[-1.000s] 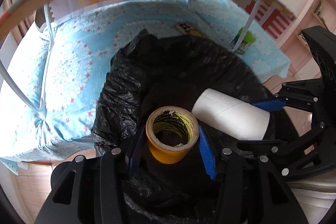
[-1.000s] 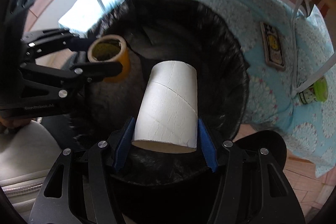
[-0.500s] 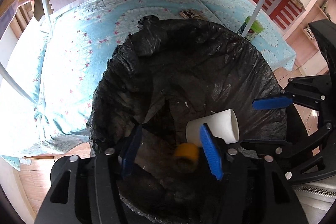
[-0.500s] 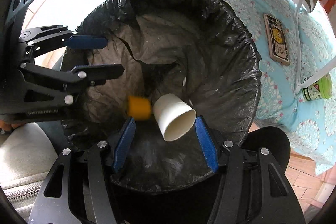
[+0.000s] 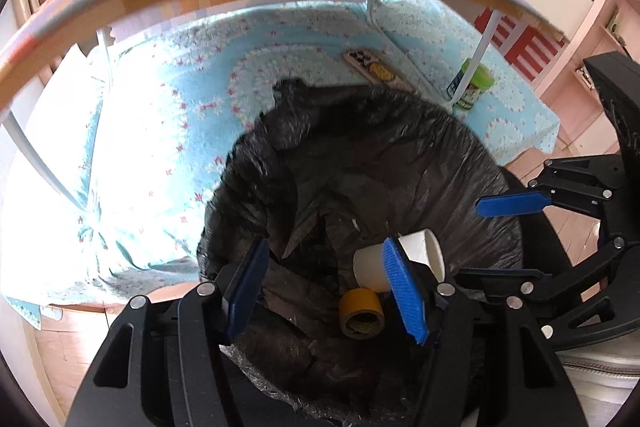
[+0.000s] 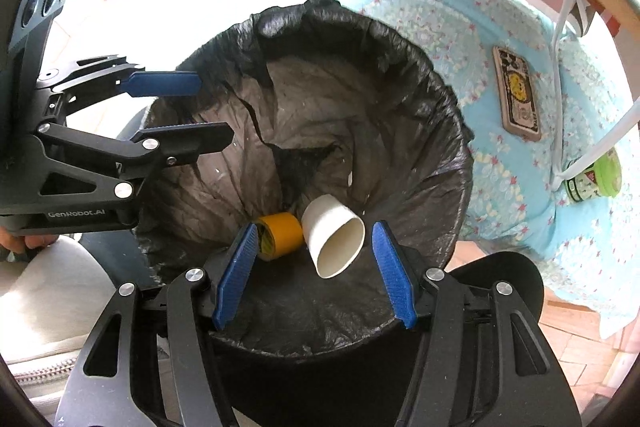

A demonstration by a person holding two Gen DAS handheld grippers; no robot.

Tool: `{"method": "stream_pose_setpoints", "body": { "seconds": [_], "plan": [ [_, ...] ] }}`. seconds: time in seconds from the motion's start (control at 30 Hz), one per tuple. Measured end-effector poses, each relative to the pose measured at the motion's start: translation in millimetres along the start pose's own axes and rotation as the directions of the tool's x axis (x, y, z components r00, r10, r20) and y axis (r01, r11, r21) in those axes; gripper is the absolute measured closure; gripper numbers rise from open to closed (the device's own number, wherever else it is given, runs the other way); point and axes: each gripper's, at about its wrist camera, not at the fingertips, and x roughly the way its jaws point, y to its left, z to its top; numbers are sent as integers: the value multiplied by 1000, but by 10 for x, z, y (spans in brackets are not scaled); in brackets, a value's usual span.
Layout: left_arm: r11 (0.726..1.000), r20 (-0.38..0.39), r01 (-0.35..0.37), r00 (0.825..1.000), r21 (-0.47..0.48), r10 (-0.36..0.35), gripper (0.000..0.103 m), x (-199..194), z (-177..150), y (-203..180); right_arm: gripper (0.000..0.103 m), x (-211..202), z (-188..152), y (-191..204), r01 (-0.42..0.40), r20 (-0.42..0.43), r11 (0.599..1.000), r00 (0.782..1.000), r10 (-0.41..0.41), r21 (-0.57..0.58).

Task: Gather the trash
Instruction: 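Open both grippers to drop the tape roll and paper tube into the bin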

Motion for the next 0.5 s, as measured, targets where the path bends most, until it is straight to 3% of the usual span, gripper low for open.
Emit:
{"method": "stream_pose_setpoints", "body": {
  "seconds": [0.27, 0.33, 0.5],
  "plan": [
    [1000, 108, -21, 994, 5, 20, 46, -421, 157, 4, 44, -305, 73, -36, 10, 93, 1000, 996, -10, 2],
    [998, 160, -57, 986, 10, 54, 46, -609, 220, 17, 44, -398, 108, -34, 33, 117, 999, 993, -32, -7],
    [998, 249, -65, 966, -5, 65, 46, -974, 373, 94, 44, -649, 218, -12, 40, 176, 999, 984, -34, -28]
  ]
}}
